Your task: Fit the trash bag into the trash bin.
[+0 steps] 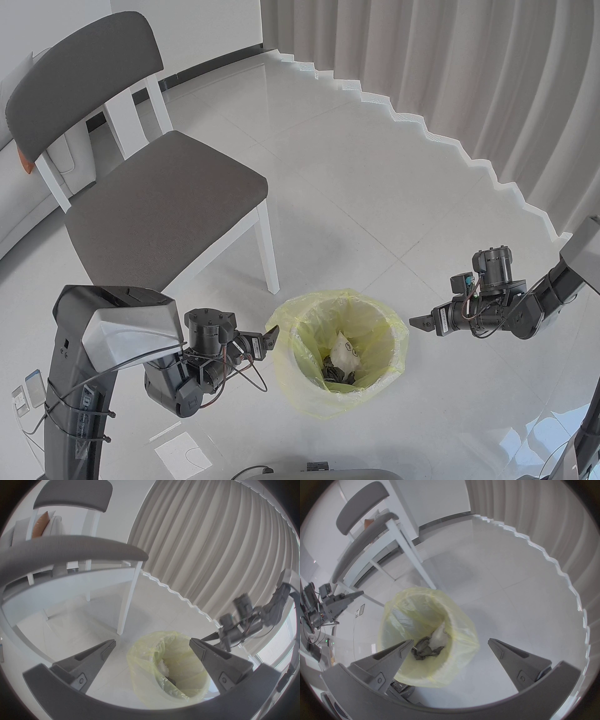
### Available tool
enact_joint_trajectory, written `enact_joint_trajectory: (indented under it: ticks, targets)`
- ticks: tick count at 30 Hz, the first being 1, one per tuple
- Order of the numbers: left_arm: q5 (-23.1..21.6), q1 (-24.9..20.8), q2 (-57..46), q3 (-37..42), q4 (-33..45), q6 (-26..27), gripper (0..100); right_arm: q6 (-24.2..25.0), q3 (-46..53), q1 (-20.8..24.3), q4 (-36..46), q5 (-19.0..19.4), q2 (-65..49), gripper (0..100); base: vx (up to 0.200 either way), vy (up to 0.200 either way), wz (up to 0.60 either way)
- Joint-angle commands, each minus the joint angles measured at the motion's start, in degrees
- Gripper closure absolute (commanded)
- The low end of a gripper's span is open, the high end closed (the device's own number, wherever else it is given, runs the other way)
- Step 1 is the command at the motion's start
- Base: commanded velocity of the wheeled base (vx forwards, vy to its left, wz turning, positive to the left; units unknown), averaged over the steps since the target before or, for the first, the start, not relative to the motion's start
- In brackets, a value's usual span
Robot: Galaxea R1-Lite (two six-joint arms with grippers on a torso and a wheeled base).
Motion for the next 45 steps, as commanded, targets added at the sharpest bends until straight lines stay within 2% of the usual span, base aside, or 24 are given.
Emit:
enact_joint_trajectory:
  ticks: [1,5,10,15,19,24,25,26,28,32,36,38,39,45]
  targets:
    - [-0.07,2.23,4.57,-5.22,2.77,0.89,0,-0.08,1.37,-0.91,-0.64,0.04,-0.39,0,0.0,0.0,0.0]
    - [-0.42,1.96,7.47,-9.18,4.97,1.33,0,-0.25,1.9,-1.18,-0.73,0.12,-0.56,0,0.0,0.0,0.0]
    - [-2.44,1.17,10.02,-14.27,7.52,4.93,0,-0.34,1.9,-2.15,-0.64,0.48,-0.83,0,0.0,0.0,0.0]
    - [-2.0,0.56,9.14,-19.2,18.77,6.25,0,-0.6,1.55,-3.38,-0.64,1.71,-0.39,0,0.0,0.0,0.0]
    - [-2.09,0.47,9.4,-22.71,22.29,7.92,0,-1.04,0.32,-3.99,-0.38,1.79,-0.03,0,0.0,0.0,0.0]
    - [-2.62,-0.32,10.54,-31.5,32.31,7.92,0,-1.31,-3.02,-3.99,0.15,2.41,3.31,0,0.0,0.0,0.0]
    - [-2.62,-0.32,10.54,-31.5,32.31,7.92,0,-1.31,-3.02,-3.99,0.15,2.41,3.31,0,0.0,0.0,0.0]
    - [-2.09,-0.76,10.81,-34.23,37.05,8.01,0,-1.31,-4.25,-3.99,0.42,2.67,4.54,0,0.0,0.0,0.0]
    - [-1.74,-0.85,10.72,-35.54,40.13,8.18,0,-1.31,-5.4,-3.99,1.65,2.94,5.33,0,0.0,0.0,0.0]
    - [-0.42,0.12,9.66,-34.75,40.57,8.09,0,-1.31,-8.47,-4.08,6.83,4.43,6.73,0,0.0,0.0,0.0]
    - [-0.95,3.81,3.42,-27.63,37.14,7.65,0,-1.31,-11.9,-4.61,11.31,5.05,8.84,0,0.0,0.0,0.0]
    - [-0.95,4.07,2.98,-27.02,36.7,7.57,0,-1.31,-12.16,-4.69,11.58,5.05,9.02,0,0.0,0.0,0.0]
    - [-1.13,6.09,-0.8,-22.19,32.13,6.95,0,-1.4,-14.36,-4.78,15.01,5.05,10.42,0,0.0,0.0,0.0]
    - [-2.0,9.7,-6.24,-17.7,29.41,6.77,0,-3.86,-19.11,-5.4,21.25,5.05,13.33,0,0.0,0.0,0.0]
